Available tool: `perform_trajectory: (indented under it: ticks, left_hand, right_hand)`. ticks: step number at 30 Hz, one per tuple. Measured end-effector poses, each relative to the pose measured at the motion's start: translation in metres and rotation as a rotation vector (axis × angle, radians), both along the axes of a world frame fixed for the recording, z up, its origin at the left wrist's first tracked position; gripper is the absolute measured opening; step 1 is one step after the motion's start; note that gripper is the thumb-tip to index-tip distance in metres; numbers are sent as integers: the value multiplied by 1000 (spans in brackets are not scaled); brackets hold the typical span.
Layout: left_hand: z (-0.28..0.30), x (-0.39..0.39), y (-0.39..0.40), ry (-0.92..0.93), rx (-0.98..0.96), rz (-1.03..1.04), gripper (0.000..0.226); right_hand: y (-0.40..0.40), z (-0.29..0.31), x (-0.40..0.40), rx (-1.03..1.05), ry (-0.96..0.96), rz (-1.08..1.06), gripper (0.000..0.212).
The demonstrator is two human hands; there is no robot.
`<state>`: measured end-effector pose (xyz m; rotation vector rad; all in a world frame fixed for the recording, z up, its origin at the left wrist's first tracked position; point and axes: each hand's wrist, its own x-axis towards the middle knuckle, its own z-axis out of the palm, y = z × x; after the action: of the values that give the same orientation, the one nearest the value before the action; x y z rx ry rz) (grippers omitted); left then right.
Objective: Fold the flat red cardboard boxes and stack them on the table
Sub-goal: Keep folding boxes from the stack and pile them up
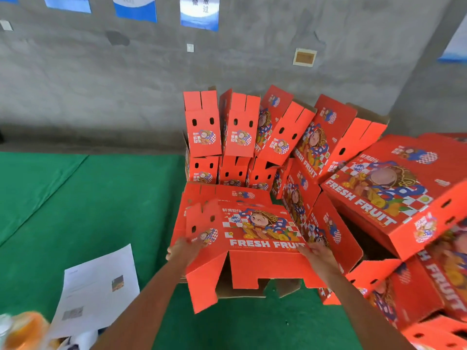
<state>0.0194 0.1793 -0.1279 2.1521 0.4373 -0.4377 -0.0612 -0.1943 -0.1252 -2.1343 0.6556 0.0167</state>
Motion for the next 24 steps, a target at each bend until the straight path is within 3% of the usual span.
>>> perform_trajectory:
  ticks: [2, 4, 7, 10, 12, 13, 14, 16, 19, 22, 24]
  left_hand:
    - [23, -13, -8, -36, -310, 96, 50]
    - [50, -31, -22, -8, -599, 168, 47]
    - [80, -55, -46, -87, -744, 88, 50]
    - [106, -71, -63, -205, -835, 6, 60]
    - [124, -81, -74, -258, -804, -148, 68]
    - [132, -86, -81, -295, -747, -237, 72]
    - [138, -90, -88, -340, -664, -314, 76]
    - [148, -101, -102, -411, -477, -423, 74]
    - [155, -107, -113, -556, -84, -468, 66]
    - [192, -109, -110, -461, -37, -534, 62]
    - [229, -110, -108, -368, -49, -643, 55]
  right_hand:
    - [9, 23, -7, -7, 11, 64, 48]
    - [25, 42, -13, -65, -18, 137, 68]
    - [52, 59, -30, -4, -75, 168, 96]
    - [74, 69, -55, 294, -15, 287, 94]
    - [71, 64, -70, 480, 6, 271, 91]
    - [72, 56, -78, 453, -16, 291, 77]
    - [79, 55, -86, 403, -40, 306, 48]
    - [87, 66, -98, 522, -69, 282, 68]
    - [93, 84, -109, 784, 22, 232, 43]
    - [101, 97, -113, 649, -155, 267, 34]
    - [107, 107, -116, 661, -146, 275, 20]
